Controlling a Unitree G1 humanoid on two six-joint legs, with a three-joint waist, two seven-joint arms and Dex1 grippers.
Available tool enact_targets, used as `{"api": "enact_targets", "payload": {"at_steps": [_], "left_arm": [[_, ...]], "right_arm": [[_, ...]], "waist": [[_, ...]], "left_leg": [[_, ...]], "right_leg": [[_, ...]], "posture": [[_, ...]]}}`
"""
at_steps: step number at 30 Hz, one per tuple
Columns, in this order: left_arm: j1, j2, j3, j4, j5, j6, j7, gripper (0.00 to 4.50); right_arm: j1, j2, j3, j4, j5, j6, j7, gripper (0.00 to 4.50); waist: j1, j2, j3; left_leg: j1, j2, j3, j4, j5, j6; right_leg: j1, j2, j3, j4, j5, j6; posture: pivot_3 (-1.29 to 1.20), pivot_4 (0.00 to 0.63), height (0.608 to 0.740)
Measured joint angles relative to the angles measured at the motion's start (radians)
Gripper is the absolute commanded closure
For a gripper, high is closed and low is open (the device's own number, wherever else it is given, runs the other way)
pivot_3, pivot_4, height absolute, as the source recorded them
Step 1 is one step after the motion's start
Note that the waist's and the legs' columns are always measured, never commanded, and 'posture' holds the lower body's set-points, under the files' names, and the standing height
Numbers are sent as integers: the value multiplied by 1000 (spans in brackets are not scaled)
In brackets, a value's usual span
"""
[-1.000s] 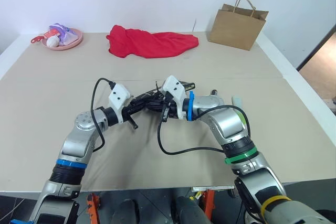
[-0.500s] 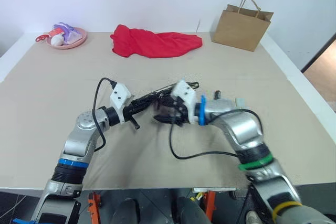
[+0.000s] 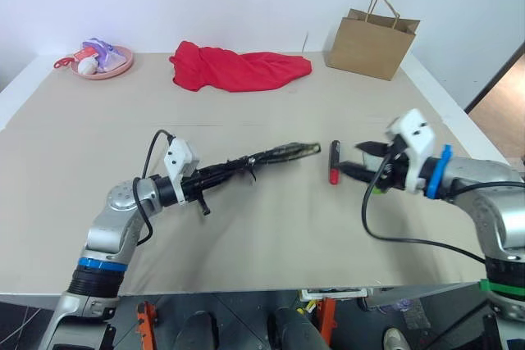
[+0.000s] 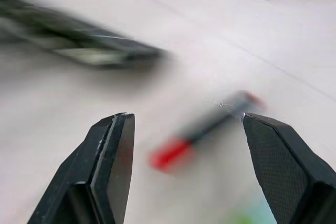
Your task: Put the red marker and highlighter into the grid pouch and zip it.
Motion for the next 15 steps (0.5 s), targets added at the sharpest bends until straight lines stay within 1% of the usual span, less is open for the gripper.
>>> {"api": "enact_targets", "payload": {"at_steps": [5,10,15], "left_arm": [[0,17,-6,6,1,-4,-32,4500],[-2,17,-10,14,1,-6,-37,4500],[-2,17,-11,14,2,-6,-37,4500]], "right_arm": [[54,94,1,49,-40,43,-153,972],[78,111,5,51,-54,45,-211,972],[88,121,2,112,-60,41,-238,972]], "waist": [[-1,0,0],[1,0,0],[0,0,0]], "left_leg": [[-1,0,1,0,0,0],[-1,0,1,0,0,0],[-1,0,1,0,0,0]], "right_leg": [[-1,0,1,0,0,1],[-1,-1,1,0,0,1],[-1,-1,1,0,0,1]], "posture": [[0,150,740],[0,150,740],[0,150,740]]}}
